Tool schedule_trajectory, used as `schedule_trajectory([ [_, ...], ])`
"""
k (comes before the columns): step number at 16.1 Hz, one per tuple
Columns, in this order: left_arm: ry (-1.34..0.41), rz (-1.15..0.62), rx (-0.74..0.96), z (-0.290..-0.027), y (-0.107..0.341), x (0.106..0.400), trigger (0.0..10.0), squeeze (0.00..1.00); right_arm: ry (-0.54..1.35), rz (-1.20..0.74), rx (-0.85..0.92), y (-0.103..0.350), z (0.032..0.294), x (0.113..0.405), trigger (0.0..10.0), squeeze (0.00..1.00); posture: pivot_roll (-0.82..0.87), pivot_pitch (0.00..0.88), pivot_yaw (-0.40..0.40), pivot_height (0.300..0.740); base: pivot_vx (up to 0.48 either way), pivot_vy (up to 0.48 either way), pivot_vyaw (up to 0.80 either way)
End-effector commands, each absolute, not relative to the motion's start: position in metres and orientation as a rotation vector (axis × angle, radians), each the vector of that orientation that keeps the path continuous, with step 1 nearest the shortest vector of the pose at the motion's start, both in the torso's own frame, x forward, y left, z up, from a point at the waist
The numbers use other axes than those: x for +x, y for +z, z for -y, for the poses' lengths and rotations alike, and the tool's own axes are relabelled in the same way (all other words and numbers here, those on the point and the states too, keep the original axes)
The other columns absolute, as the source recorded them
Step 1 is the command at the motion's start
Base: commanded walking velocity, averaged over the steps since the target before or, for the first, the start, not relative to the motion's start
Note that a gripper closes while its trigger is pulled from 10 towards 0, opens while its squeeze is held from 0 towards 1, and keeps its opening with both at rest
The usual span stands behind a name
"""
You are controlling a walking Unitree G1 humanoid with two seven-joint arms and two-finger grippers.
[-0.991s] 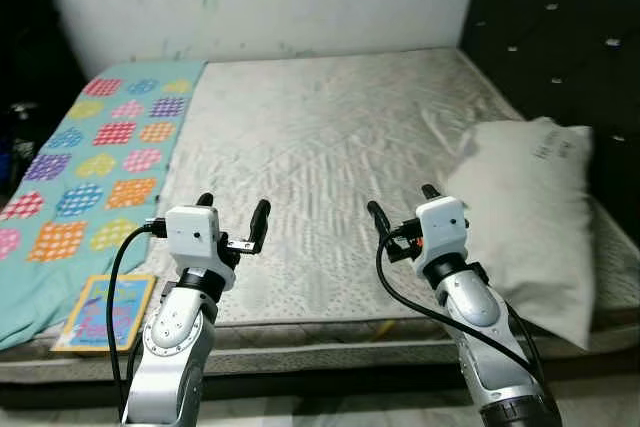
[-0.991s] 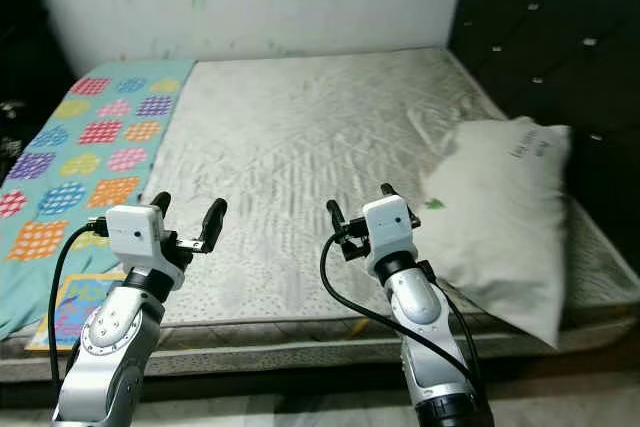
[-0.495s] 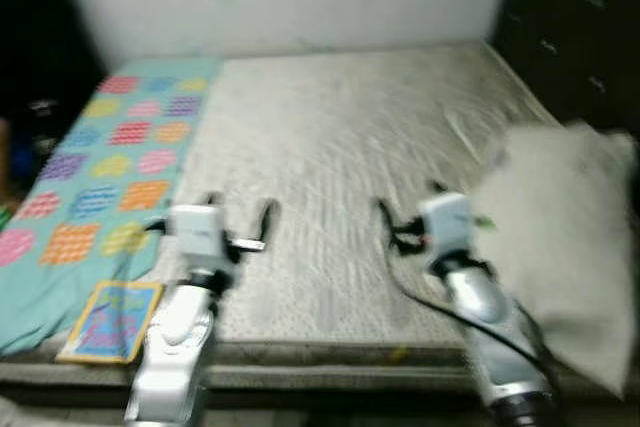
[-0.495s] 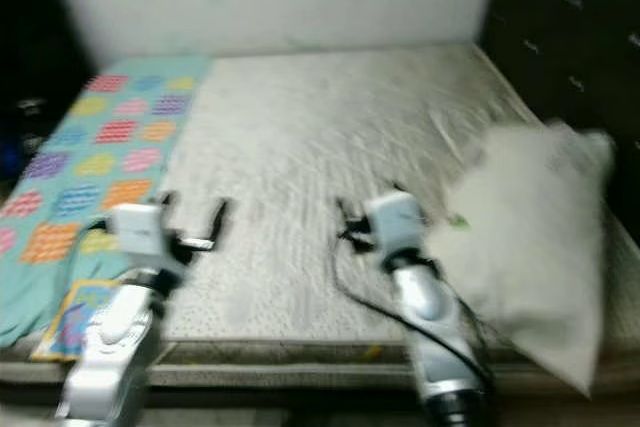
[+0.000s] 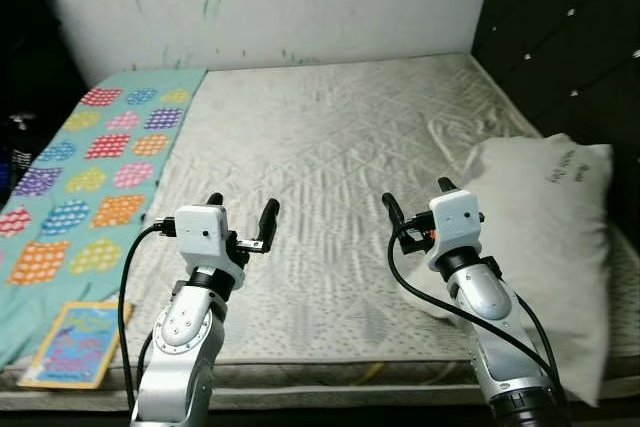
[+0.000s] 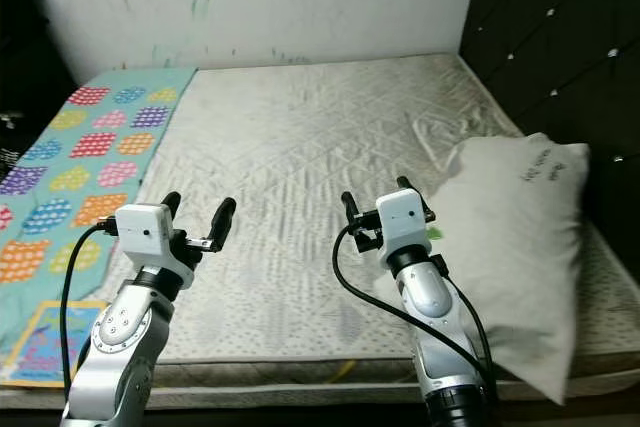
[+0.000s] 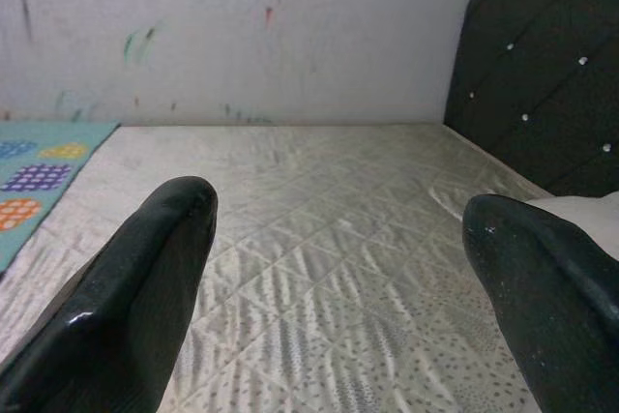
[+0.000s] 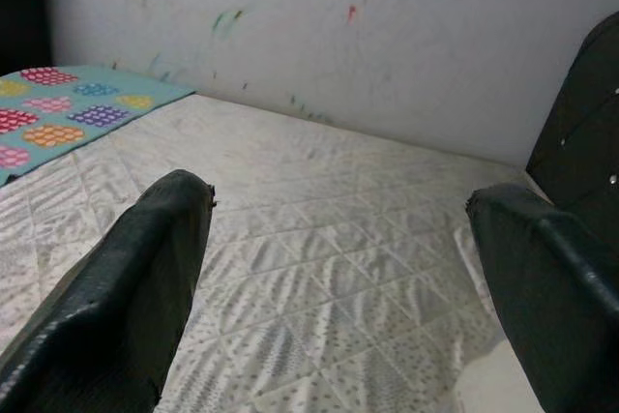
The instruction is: Clean up the room
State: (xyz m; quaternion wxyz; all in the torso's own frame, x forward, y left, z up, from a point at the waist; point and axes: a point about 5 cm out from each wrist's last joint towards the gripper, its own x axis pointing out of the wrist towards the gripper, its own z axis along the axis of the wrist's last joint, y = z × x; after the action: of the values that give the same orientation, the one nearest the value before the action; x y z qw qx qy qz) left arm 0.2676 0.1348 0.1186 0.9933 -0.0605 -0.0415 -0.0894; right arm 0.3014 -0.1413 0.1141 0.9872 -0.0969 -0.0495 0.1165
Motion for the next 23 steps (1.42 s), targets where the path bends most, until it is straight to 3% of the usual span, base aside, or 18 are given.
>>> schedule_trajectory([
  [1, -0.141, 0.068, -0.090, -0.1449, 0.1166, 0.2683, 10.0, 0.00, 0.263, 0.117, -0.192, 0.1163, 0.1314, 0.3015, 10.0, 0.00, -0.13, 0.000, 0.061, 0.740, 0.000, 0.000, 0.00],
  [6, -0.138, 0.068, -0.091, -0.1438, 0.1174, 0.2695, 10.0, 0.00, 0.273, 0.122, -0.186, 0.1173, 0.1290, 0.3019, 10.0, 0.00, -0.13, 0.000, 0.061, 0.740, 0.000, -0.183, 0.00],
  [17, -0.145, 0.069, -0.088, -0.1421, 0.1182, 0.2719, 10.0, 0.00, 0.268, 0.119, -0.186, 0.1157, 0.1283, 0.3039, 10.0, 0.00, -0.13, 0.000, 0.072, 0.740, 0.000, -0.408, 0.00],
  [23, -0.146, 0.072, -0.105, -0.1396, 0.1193, 0.2725, 10.0, 0.00, 0.258, 0.122, -0.180, 0.1136, 0.1242, 0.3082, 10.0, 0.00, -0.10, 0.000, 0.088, 0.740, 0.000, 0.000, 0.00],
])
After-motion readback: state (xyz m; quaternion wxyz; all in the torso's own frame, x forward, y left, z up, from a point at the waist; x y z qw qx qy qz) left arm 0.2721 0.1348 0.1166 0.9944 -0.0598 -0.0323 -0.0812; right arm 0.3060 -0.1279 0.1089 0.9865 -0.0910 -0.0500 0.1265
